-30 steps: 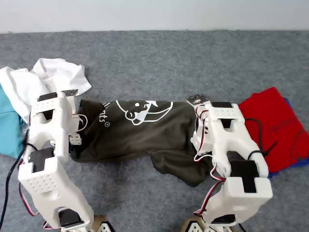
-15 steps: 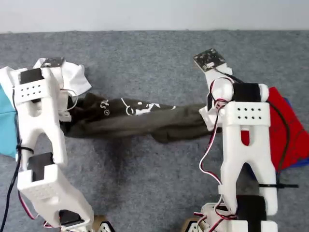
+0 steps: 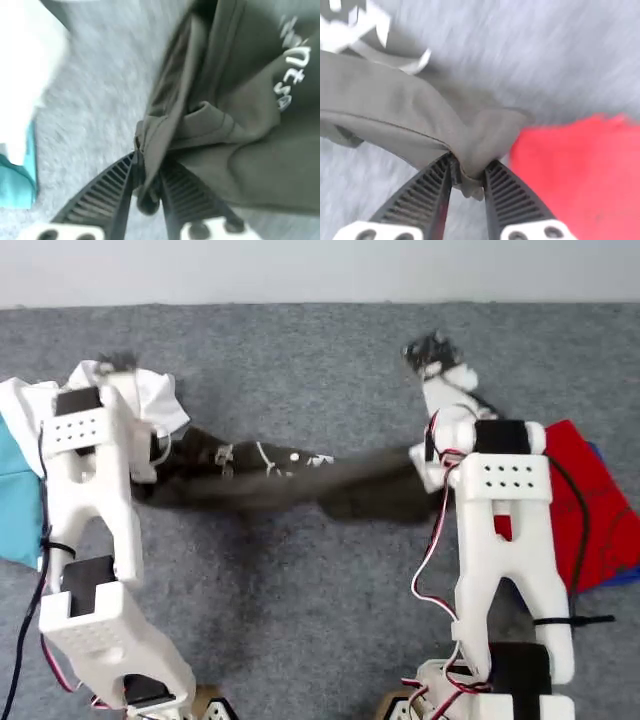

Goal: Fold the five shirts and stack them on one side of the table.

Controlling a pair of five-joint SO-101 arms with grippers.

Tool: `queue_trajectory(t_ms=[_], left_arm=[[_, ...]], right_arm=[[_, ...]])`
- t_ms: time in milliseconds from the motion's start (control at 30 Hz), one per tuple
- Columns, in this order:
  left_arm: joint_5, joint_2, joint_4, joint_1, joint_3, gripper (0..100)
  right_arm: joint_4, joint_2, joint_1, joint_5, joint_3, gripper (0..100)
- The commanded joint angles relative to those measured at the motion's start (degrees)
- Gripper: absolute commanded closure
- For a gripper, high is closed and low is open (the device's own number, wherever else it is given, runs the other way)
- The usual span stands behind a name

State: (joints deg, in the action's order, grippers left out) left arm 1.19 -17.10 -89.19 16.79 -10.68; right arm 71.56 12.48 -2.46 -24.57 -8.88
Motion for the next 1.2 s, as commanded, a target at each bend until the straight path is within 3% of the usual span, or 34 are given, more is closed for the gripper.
queue_trajectory(t_ms=[0,67,200,367,500,800,933,1167], left_arm=[[-4.40,3.25,-7.03,-0.79,-16.92,99],[-4.40,2.81,-11.60,-0.88,-21.41,99],[-4.22,3.43,-11.43,1.93,-17.27,99],[-2.29,3.25,-11.43,6.77,-7.25,99],[5.36,0.53,-10.64,7.56,2.42,99],[5.89,0.00,-11.43,7.82,3.47,99],[5.89,2.99,-11.52,3.43,5.67,99],[6.15,5.36,-11.34,-16.00,15.96,98]], right_arm=[[1.19,2.42,0.75,3.08,12.57,98.8],[6.11,2.15,0.84,3.43,16.70,98.8],[13.32,1.98,1.36,2.20,16.79,98.8],[17.63,6.46,8.22,1.85,17.41,98.8],[17.63,5.67,12.26,1.76,10.55,98.8],[15.16,6.81,10.59,0.97,5.19,98.8],[15.69,7.96,8.84,0.97,3.96,98.8],[15.96,7.16,8.13,1.05,-0.62,98.8]])
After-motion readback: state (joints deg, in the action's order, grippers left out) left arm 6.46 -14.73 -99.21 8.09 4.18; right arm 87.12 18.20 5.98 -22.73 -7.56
